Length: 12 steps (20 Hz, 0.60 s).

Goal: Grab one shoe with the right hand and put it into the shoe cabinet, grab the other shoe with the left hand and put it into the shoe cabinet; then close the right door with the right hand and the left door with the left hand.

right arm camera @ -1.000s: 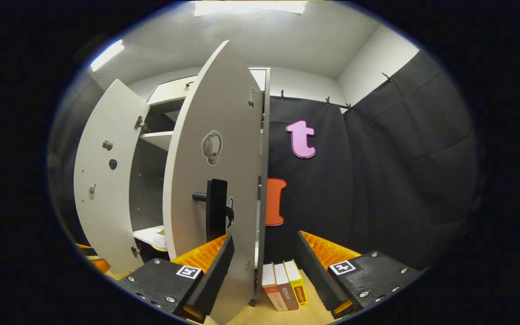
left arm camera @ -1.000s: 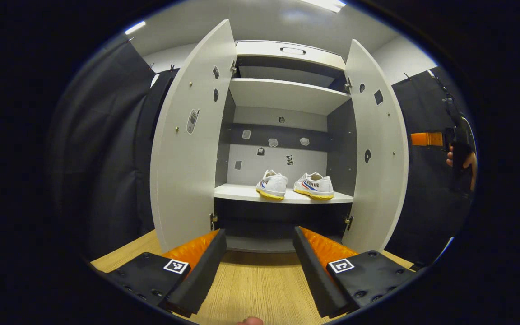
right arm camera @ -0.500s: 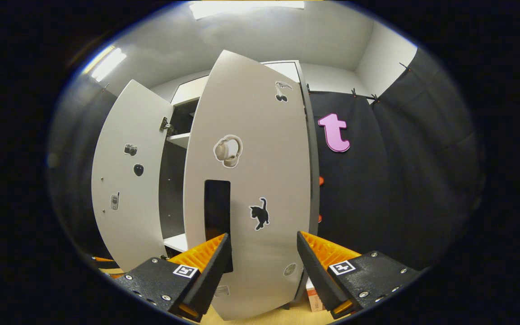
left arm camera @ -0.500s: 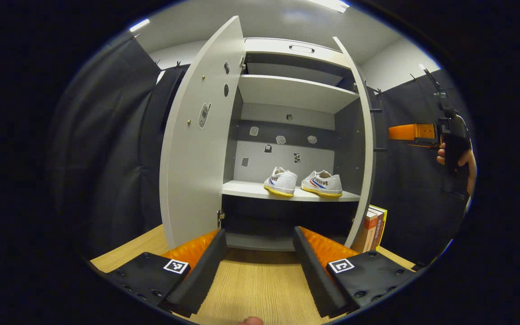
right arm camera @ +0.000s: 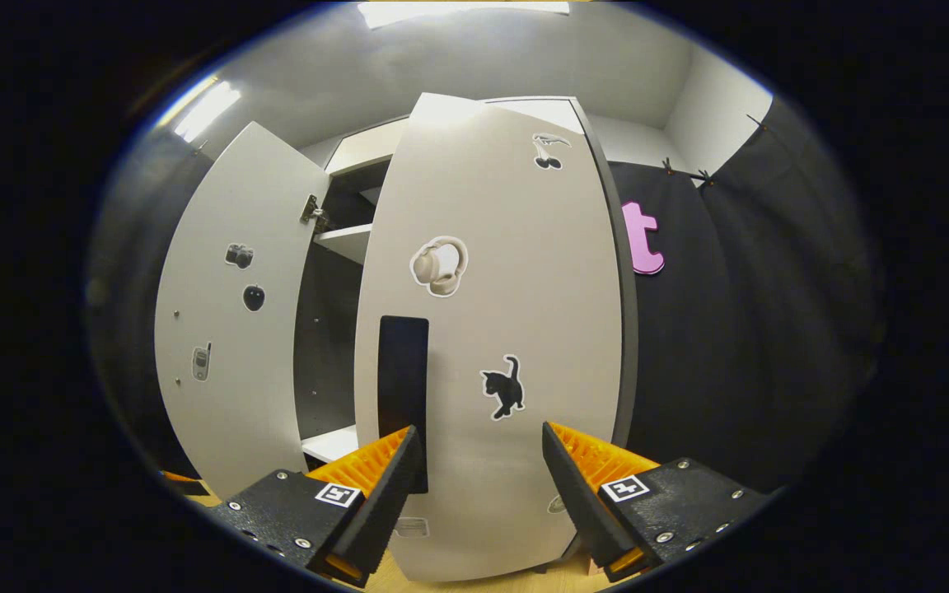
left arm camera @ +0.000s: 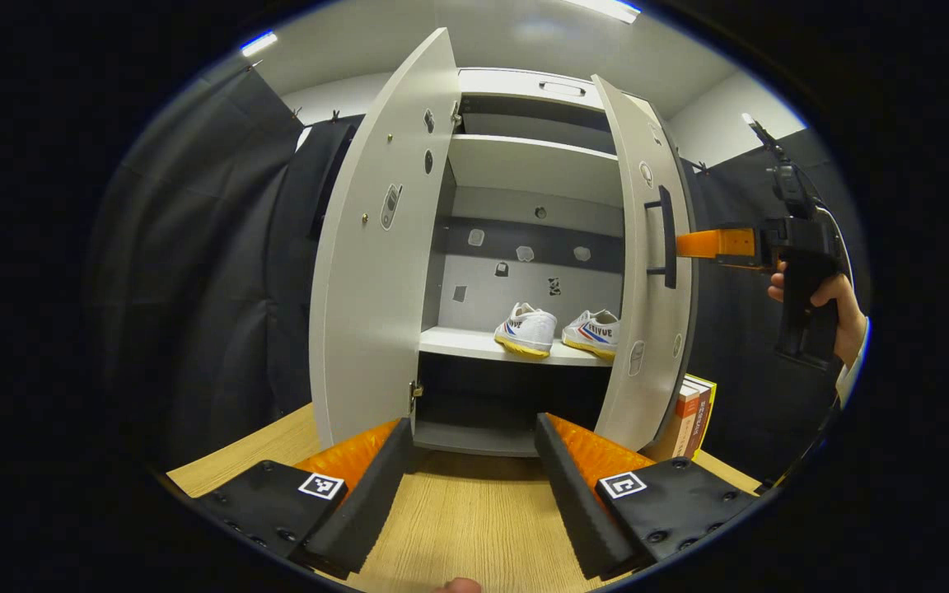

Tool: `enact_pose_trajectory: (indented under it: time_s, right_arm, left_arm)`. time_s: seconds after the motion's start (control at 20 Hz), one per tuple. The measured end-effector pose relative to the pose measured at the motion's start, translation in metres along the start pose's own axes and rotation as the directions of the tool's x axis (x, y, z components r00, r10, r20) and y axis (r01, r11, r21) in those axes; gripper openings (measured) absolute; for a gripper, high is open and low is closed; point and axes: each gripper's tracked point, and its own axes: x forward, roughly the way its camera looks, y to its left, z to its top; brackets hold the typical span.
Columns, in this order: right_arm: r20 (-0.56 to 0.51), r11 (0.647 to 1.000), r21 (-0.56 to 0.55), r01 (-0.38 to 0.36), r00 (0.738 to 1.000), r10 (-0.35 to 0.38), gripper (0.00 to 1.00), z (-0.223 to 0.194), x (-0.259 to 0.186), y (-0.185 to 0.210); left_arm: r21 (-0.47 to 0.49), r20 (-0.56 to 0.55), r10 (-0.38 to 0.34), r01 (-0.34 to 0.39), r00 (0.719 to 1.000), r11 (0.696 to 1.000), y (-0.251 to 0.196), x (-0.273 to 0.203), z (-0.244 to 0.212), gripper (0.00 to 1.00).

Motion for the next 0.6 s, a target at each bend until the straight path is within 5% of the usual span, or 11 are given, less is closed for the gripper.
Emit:
enact_pose_trajectory:
  time_s: [0.6]
  right_arm:
    - [-0.032,0.999,0.037,0.019,0.999,-0.018,0.91,-0.01,0.063,0.018]
  left_arm:
    - [-0.004,0.001,0.022,-0.022,1.0,1.0,0.02,0.004,0.0,0.99]
